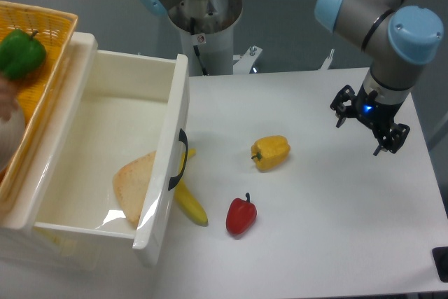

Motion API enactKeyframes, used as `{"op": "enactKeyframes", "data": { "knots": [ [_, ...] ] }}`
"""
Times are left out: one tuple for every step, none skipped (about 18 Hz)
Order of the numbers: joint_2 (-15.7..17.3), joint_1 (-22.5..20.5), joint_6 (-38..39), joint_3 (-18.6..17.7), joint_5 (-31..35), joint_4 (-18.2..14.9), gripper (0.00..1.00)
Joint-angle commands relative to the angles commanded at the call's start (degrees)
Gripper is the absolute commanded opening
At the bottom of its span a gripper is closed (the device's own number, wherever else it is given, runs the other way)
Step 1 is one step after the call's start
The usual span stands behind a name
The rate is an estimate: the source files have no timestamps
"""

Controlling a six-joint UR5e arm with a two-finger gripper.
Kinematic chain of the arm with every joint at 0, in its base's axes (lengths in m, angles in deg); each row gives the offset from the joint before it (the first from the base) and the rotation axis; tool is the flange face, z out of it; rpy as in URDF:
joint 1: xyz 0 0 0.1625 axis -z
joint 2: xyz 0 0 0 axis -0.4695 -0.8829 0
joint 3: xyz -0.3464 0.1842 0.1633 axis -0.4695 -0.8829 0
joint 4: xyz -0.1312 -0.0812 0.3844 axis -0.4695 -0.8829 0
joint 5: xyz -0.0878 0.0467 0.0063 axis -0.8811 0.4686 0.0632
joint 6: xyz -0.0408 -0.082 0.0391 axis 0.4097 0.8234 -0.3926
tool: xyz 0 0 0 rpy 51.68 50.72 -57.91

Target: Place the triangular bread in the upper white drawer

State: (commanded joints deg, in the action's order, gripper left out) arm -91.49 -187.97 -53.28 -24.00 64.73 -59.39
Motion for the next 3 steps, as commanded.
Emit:
{"op": "enactKeyframes", "data": {
  "knots": [
    [-0.3, 0.0, 0.0, -0.1, 0.0, 0.3, 1.0],
    [-0.4, 0.0, 0.0, -0.1, 0.1, 1.0, 1.0],
    [-0.6, 0.0, 0.0, -0.2, 0.1, 1.1, 1.0]
  ]
}}
